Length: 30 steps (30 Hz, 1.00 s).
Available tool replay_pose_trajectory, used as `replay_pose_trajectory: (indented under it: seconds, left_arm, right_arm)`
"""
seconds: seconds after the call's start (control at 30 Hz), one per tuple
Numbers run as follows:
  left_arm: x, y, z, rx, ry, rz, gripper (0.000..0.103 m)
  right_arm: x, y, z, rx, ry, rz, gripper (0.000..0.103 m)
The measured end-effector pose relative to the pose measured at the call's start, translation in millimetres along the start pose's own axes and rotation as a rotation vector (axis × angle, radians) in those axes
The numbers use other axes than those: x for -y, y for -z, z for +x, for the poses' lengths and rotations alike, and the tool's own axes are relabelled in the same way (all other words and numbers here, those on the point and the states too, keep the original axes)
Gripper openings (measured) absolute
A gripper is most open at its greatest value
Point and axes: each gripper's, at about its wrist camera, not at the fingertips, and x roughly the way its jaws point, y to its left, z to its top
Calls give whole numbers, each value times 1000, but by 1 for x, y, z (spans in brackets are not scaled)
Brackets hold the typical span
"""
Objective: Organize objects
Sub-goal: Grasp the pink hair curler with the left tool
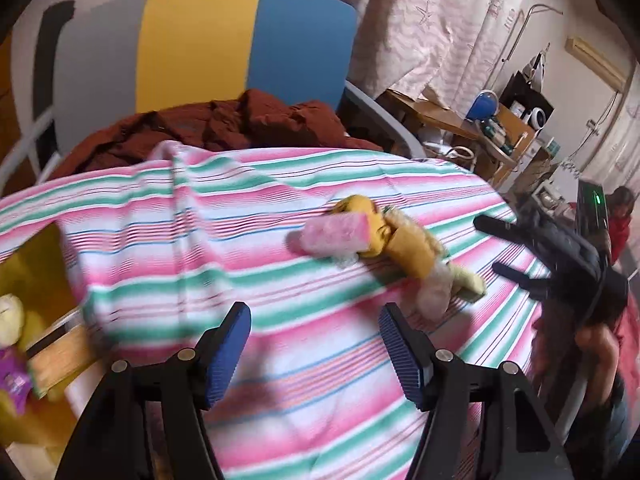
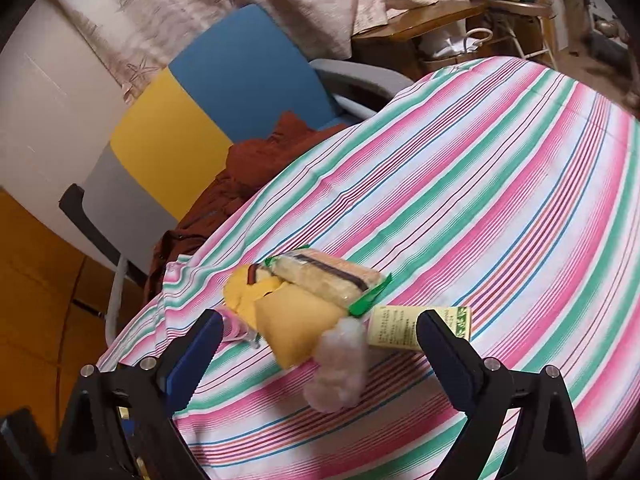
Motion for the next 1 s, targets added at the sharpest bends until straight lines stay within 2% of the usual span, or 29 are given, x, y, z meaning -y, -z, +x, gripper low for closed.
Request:
replay_pose_trajectory:
  seconds: [0.07, 0.1, 0.23, 0.47, 0.6, 0.67, 0.73, 0.8, 0.9, 1.0]
  left_arm:
    - [3, -10, 13, -4, 12, -3, 70]
    - [5, -16, 21, -9, 21, -2, 76]
    - [8, -32, 48, -26, 65, -16, 81]
    - [5, -47, 90, -64, 77, -12, 82]
    - [-3, -53, 111, -89, 94, -51, 82]
    - [-2, -56, 121, -102, 78, -42, 79]
    - [0, -57, 129, -111, 70, -20, 71]
    - [-1, -56, 130, -119, 104, -23, 64]
    - [4, -49, 122, -96, 82, 27, 64]
    - [4, -35, 110, -90, 84, 34, 64]
  right_arm:
    - [0, 0, 2, -9, -16, 7, 98]
    - [0, 1, 2, -13, -25, 9, 98]
    - [-3, 2, 5, -31, -42, 3, 98]
    - [-8, 3, 10, -53, -40, -27, 98]
    - [-8, 3, 10, -54, -37, -23, 98]
    - [-7, 2, 11, -56, -35, -20, 98]
    - [-6, 2, 13, -61, -29, -19, 98]
    - [-4, 2, 14, -62, -25, -18, 98]
    - [-3, 1, 16, -60, -7, -24, 98]
    - [-3, 1, 17, -67, -17, -27, 98]
